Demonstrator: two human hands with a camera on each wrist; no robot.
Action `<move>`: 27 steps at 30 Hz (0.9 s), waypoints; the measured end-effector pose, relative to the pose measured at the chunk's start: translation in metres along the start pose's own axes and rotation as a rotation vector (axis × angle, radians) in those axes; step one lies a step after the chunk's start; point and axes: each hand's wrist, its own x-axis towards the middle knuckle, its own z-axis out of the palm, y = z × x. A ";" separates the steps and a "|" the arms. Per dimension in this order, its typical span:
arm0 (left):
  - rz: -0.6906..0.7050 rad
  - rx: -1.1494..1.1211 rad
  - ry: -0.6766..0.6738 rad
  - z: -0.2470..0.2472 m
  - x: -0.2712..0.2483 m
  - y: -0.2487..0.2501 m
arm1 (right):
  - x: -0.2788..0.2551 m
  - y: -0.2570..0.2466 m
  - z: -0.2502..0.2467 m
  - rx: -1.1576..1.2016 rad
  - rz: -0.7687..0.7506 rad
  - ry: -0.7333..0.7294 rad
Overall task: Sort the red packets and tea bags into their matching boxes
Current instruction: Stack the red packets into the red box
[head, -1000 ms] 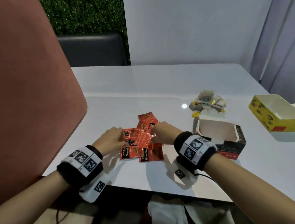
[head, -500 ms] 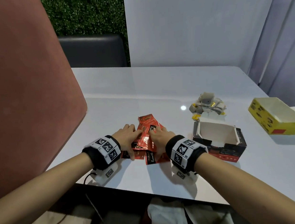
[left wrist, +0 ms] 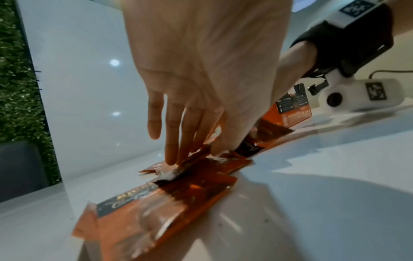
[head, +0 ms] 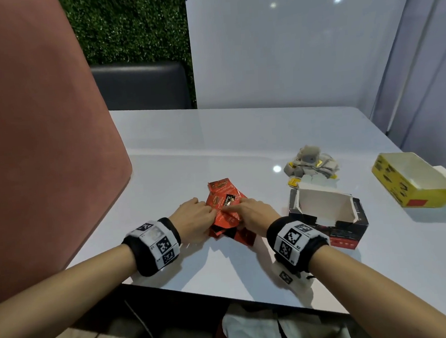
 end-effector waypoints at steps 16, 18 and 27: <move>-0.495 -1.619 0.264 -0.034 -0.025 -0.046 | -0.037 0.009 -0.048 1.335 0.166 0.379; -0.471 -1.683 0.268 -0.037 -0.027 -0.036 | -0.046 0.006 -0.047 1.367 0.145 0.321; -0.423 -1.857 0.207 -0.044 -0.026 -0.015 | -0.061 0.008 -0.047 1.421 0.182 0.166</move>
